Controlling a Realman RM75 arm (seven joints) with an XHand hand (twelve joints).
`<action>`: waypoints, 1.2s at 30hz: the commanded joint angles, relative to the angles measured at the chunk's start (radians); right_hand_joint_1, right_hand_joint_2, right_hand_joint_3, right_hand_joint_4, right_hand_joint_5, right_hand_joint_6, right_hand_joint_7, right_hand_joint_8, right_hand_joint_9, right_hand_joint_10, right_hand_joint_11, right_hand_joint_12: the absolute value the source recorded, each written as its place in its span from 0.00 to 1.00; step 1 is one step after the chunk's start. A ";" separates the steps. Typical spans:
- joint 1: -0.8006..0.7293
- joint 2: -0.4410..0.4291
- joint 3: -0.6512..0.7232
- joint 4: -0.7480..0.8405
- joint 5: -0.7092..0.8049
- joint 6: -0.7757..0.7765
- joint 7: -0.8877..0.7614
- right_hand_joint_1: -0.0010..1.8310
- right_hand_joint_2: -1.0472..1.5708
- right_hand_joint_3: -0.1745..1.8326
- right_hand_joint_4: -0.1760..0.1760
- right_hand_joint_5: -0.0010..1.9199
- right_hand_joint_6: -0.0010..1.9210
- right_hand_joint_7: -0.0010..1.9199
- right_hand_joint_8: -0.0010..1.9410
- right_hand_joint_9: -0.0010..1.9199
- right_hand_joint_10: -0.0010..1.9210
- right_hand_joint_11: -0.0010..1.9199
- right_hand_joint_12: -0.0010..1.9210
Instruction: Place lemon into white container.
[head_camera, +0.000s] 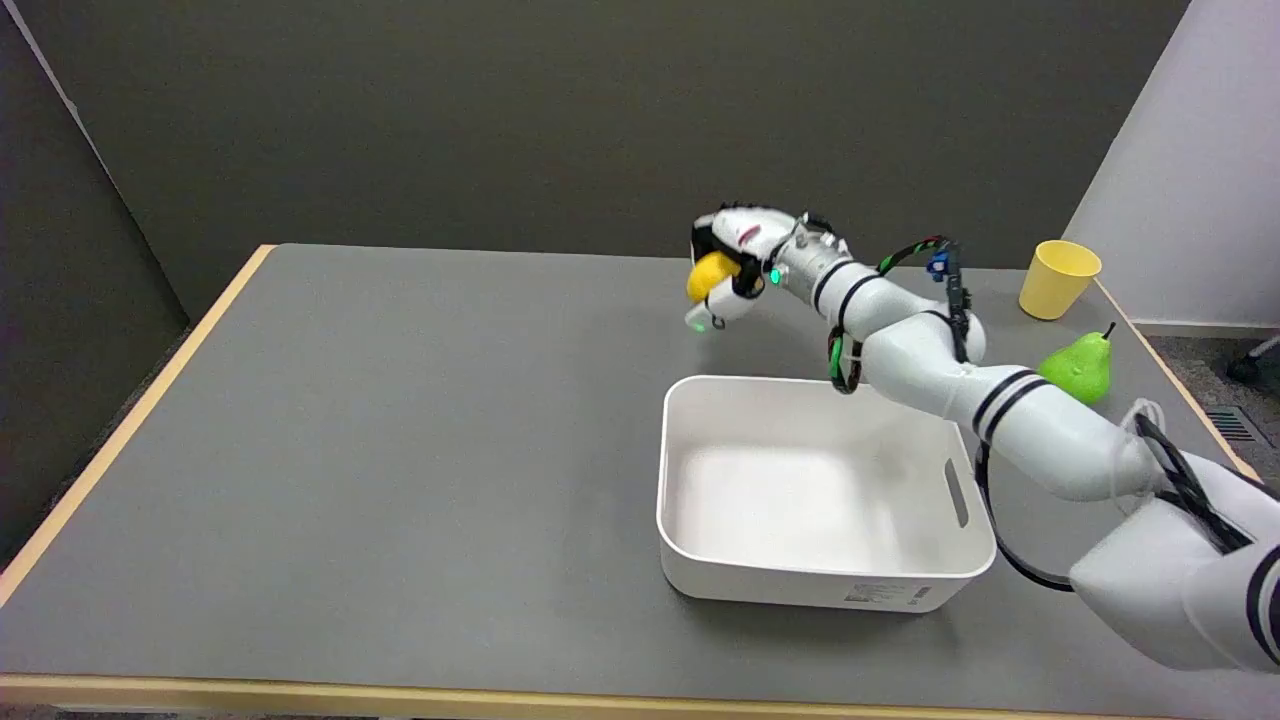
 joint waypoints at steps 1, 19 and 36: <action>-0.574 0.101 0.555 0.767 0.005 0.247 -0.002 0.72 0.85 0.17 0.08 0.27 0.84 0.40 0.69 0.38 0.81 0.44 1.00; -1.122 0.130 0.316 0.611 0.270 1.357 0.009 0.73 0.84 0.19 0.10 0.28 0.83 0.41 0.68 0.39 0.80 0.46 1.00; -1.042 0.149 0.027 0.429 0.370 1.223 0.009 0.73 0.84 0.20 0.10 0.29 0.82 0.41 0.67 0.39 0.80 0.46 1.00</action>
